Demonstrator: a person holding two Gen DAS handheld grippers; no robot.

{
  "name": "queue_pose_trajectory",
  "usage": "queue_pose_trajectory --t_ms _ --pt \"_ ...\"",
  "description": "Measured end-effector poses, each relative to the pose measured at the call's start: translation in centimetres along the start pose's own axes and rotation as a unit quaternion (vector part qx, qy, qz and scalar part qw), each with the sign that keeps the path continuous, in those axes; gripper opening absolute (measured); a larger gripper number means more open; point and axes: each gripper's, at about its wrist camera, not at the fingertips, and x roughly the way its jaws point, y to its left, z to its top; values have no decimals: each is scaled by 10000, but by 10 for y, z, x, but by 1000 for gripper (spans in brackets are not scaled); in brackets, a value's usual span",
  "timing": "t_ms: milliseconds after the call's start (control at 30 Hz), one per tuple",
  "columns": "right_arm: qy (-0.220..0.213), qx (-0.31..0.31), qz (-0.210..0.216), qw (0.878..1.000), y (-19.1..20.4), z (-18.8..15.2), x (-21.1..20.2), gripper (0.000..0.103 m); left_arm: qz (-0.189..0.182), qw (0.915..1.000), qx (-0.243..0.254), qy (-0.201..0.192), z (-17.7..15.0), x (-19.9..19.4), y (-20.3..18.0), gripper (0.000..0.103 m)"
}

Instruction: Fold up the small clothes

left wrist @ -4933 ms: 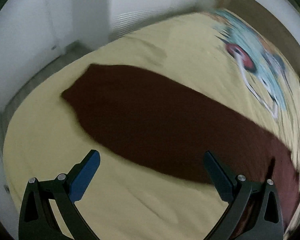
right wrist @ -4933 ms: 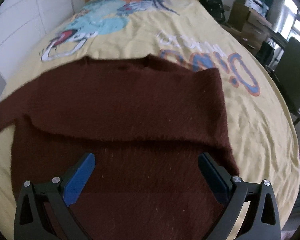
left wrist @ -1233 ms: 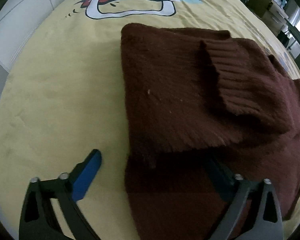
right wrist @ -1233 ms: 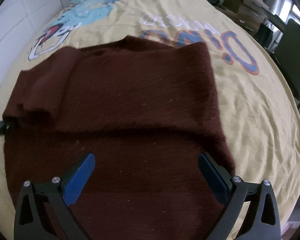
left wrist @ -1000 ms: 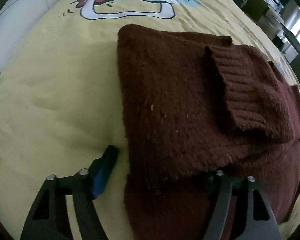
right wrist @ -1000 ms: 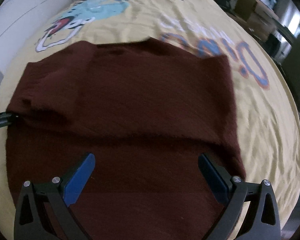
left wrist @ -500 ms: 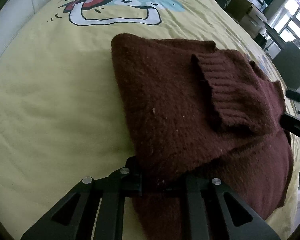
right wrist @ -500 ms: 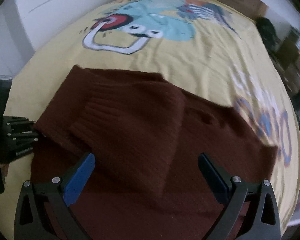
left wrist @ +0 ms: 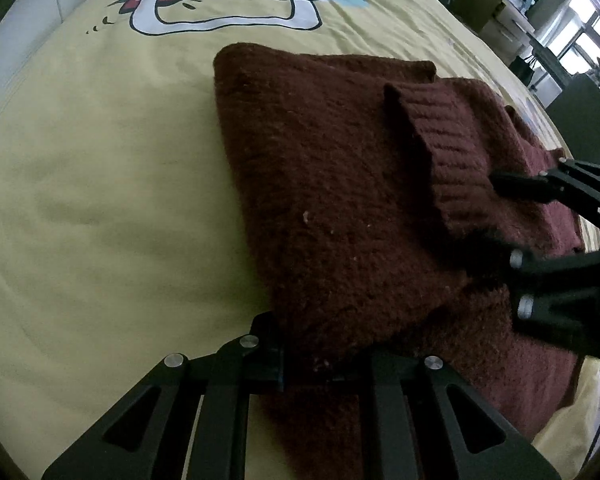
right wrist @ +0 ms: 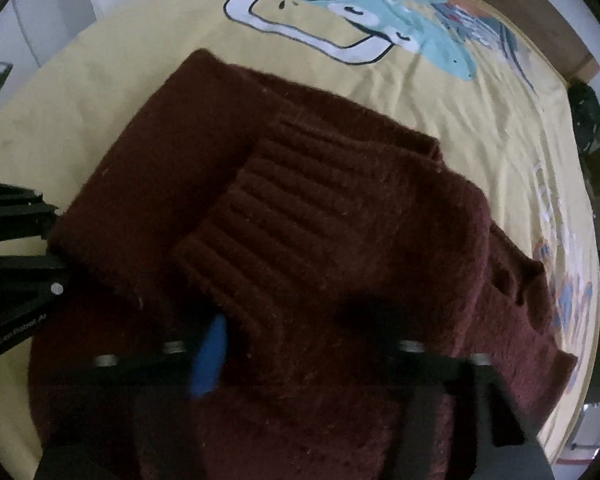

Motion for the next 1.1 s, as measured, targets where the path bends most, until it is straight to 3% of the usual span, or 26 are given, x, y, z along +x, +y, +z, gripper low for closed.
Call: queue_pose_trajectory --t_ms 33,67,133,433,600,767,1100 --pt "-40 61 -76 9999 -4 -1 -3 25 -15 10000 -9 -3 0 0 1 11" --pt "-61 132 -81 9999 -9 -2 -6 18 -24 10000 -5 -8 -1 0 2 11" --pt "-149 364 28 9992 -22 -4 -11 16 -29 10000 5 -20 0 1 3 11" --pt "-653 1707 105 9831 -101 -47 -56 15 78 9999 85 -5 1 0 1 11" --pt "-649 2257 -6 9720 -142 -78 -64 15 180 9997 142 14 3 2 -5 11" --pt "-528 2903 223 9552 -170 -112 -58 15 271 9995 182 -5 2 3 -9 11" --pt "-325 3654 374 9296 -201 -162 -32 11 432 9984 353 8 5 3 -14 11"
